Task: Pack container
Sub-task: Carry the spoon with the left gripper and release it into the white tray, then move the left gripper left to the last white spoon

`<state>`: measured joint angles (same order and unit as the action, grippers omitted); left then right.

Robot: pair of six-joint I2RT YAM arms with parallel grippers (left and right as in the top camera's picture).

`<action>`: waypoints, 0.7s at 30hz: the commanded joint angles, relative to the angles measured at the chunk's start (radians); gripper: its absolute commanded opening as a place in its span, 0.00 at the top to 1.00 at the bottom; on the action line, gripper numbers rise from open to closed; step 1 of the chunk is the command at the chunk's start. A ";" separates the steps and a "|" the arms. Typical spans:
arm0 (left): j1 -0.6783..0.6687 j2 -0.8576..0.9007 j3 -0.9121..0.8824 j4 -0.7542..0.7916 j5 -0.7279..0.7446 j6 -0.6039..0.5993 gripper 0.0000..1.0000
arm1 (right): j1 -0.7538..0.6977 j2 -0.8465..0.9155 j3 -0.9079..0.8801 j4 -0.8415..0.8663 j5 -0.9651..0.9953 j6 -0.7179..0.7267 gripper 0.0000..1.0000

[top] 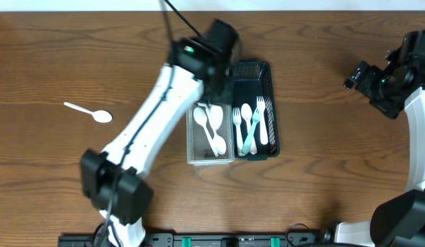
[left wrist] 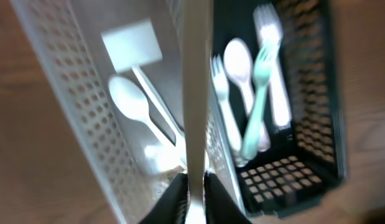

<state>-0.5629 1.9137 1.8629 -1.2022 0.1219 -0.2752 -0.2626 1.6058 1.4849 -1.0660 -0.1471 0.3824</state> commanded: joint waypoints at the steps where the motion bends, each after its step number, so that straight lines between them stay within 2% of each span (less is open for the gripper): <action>1: -0.023 0.079 -0.037 0.000 -0.076 -0.088 0.86 | -0.005 0.003 -0.003 -0.001 -0.007 -0.005 0.01; 4: -0.008 0.079 -0.027 -0.005 -0.109 -0.086 0.83 | -0.005 0.003 -0.003 -0.001 -0.007 -0.005 0.01; 7: 0.039 0.049 0.011 -0.035 -0.143 -0.084 0.64 | -0.005 0.003 -0.003 0.000 -0.007 -0.005 0.01; 11: 0.159 -0.023 0.032 -0.057 -0.224 -0.082 0.52 | -0.005 0.003 -0.003 0.003 -0.007 -0.005 0.01; 17: 0.425 -0.047 0.018 -0.060 -0.285 -0.102 0.50 | -0.005 0.003 -0.003 -0.003 -0.007 -0.005 0.01; 21: 0.610 -0.023 -0.028 -0.047 -0.285 -0.277 0.52 | -0.005 0.003 -0.003 -0.008 -0.007 -0.005 0.01</action>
<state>-0.0589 1.8645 1.8721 -1.2461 -0.1253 -0.4034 -0.2626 1.6062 1.4845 -1.0679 -0.1471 0.3828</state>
